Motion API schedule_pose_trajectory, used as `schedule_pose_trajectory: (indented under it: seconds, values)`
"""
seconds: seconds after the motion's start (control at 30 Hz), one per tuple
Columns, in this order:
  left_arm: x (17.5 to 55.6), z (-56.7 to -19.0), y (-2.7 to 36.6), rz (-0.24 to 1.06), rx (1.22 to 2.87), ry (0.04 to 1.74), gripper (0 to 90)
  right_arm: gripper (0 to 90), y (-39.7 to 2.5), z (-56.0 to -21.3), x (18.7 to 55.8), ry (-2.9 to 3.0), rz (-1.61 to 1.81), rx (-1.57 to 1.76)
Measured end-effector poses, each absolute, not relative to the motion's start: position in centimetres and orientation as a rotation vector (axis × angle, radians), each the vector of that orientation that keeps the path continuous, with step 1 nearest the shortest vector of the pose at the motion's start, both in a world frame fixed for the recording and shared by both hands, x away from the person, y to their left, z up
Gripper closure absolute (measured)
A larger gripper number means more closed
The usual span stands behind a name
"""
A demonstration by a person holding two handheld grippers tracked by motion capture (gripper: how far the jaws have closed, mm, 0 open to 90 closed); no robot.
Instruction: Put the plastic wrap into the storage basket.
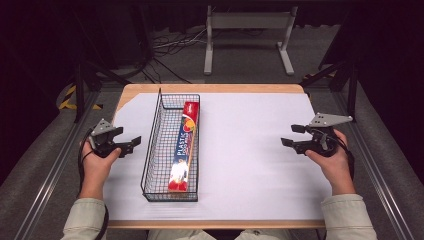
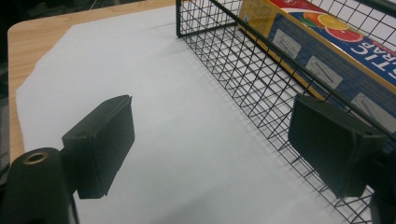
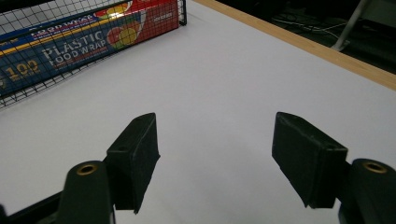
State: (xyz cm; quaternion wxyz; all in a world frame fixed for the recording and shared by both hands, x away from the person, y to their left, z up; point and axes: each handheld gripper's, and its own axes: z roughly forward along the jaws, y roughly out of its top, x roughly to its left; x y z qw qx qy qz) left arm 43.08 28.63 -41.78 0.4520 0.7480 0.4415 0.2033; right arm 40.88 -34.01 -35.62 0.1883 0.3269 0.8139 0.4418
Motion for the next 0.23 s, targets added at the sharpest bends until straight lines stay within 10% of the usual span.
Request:
schedule_pose_trajectory:
  seconds: [0.23]
  values:
    - [42.62, -40.76, 28.29, 0.512, 1.841, 1.049, 13.8, 31.8, -34.15, -35.71, 40.97, 2.282, 1.251, 0.928]
